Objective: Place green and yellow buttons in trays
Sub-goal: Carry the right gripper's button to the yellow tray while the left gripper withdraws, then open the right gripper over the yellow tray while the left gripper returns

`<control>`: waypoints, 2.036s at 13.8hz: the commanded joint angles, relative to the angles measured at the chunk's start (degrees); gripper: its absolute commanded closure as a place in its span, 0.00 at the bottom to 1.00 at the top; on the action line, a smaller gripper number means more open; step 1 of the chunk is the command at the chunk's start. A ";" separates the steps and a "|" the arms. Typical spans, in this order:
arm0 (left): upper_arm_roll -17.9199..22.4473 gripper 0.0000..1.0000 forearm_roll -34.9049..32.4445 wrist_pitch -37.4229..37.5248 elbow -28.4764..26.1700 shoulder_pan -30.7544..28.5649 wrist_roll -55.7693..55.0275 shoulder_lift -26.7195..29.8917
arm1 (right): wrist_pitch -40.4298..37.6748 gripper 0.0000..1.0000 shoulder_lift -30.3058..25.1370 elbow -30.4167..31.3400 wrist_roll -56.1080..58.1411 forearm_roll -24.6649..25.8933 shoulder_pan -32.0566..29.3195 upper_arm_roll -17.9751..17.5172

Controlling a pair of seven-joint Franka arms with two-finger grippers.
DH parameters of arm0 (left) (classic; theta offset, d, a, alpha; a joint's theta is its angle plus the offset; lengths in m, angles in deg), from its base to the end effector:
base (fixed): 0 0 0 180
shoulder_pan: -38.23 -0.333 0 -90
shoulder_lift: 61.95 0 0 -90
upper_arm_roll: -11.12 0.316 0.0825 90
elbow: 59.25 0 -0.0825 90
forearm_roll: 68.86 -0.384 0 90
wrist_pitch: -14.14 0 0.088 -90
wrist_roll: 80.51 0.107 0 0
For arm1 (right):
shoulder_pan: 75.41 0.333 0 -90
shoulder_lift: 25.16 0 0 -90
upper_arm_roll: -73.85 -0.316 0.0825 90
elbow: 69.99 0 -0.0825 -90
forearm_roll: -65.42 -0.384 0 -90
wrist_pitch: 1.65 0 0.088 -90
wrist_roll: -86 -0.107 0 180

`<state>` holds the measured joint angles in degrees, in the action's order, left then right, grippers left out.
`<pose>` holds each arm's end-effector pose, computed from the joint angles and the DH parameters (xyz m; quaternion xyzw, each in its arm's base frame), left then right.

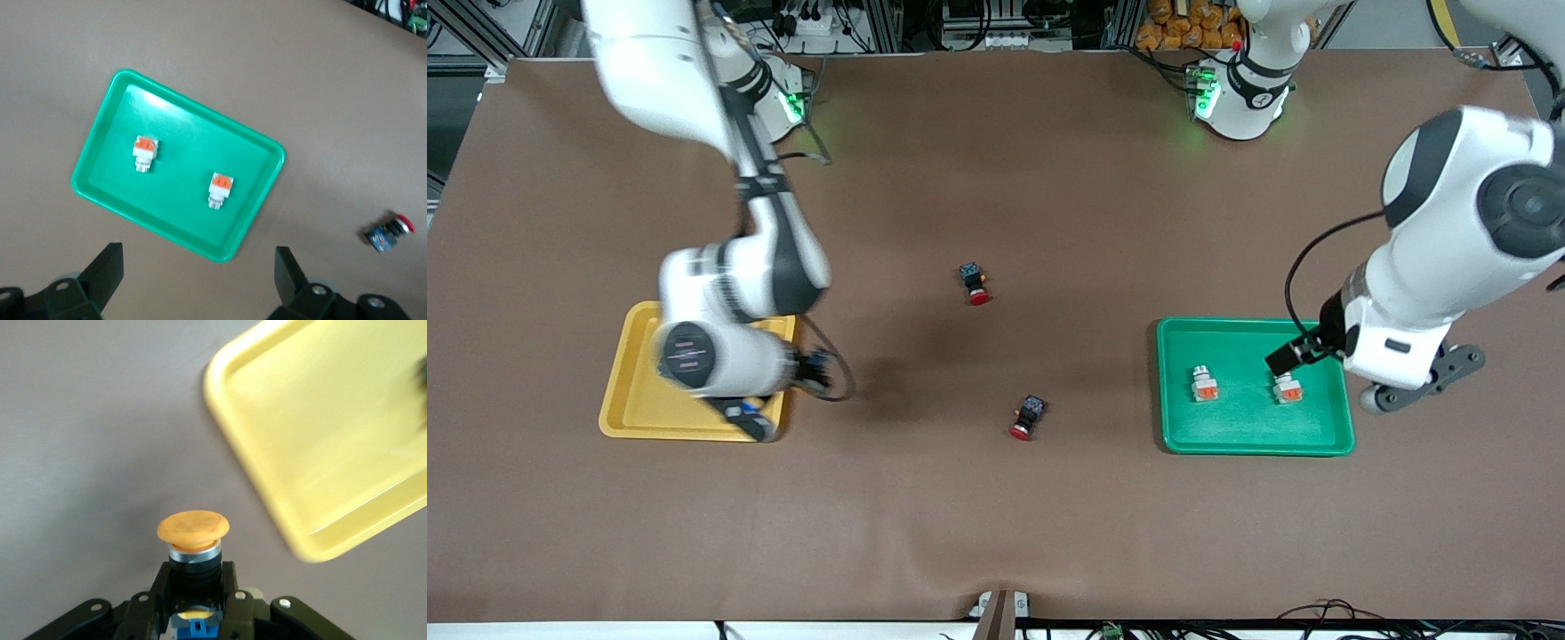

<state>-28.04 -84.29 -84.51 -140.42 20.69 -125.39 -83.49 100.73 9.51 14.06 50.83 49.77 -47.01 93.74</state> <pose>0.6385 -0.1523 0.5238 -0.9796 -0.2001 -0.0140 0.0104 0.6614 0.1608 0.3241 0.9581 -0.2572 -0.1244 0.0192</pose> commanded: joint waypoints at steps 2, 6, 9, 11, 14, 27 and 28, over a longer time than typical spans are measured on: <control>-0.74 0.00 1.01 4.42 0.13 -0.48 4.00 3.94 | 7.18 1.00 -0.22 7.59 14.56 0.62 -5.97 -0.47; -0.74 0.00 0.92 6.09 0.13 -0.30 10.66 8.00 | 11.70 1.00 -0.13 13.76 30.58 0.01 -11.43 -0.55; -0.13 0.00 1.62 6.80 0.22 -1.00 16.82 10.10 | 17.14 1.00 1.19 16.66 30.77 -0.26 -11.17 -0.82; 2.40 0.00 1.98 6.80 -0.13 -0.05 22.53 12.82 | 17.15 1.00 1.19 16.85 30.95 -0.26 -11.44 -0.82; 23.00 0.00 10.63 11.54 -0.66 14.33 27.56 16.51 | 17.33 0.22 1.28 16.85 30.95 -0.26 -11.44 -0.82; 33.89 0.00 14.63 12.51 -12.61 16.66 34.86 28.83 | -9.21 0.00 -3.10 -17.34 30.95 -2.47 -17.59 -3.10; 33.89 0.00 14.63 12.51 -12.53 16.66 34.86 28.83 | -9.82 0.00 -5.38 -17.43 31.12 -2.81 -18.02 -3.28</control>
<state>5.97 -70.53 -71.80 -151.38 37.83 -91.51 -56.57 92.72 6.36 -1.85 81.38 46.27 -62.97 92.29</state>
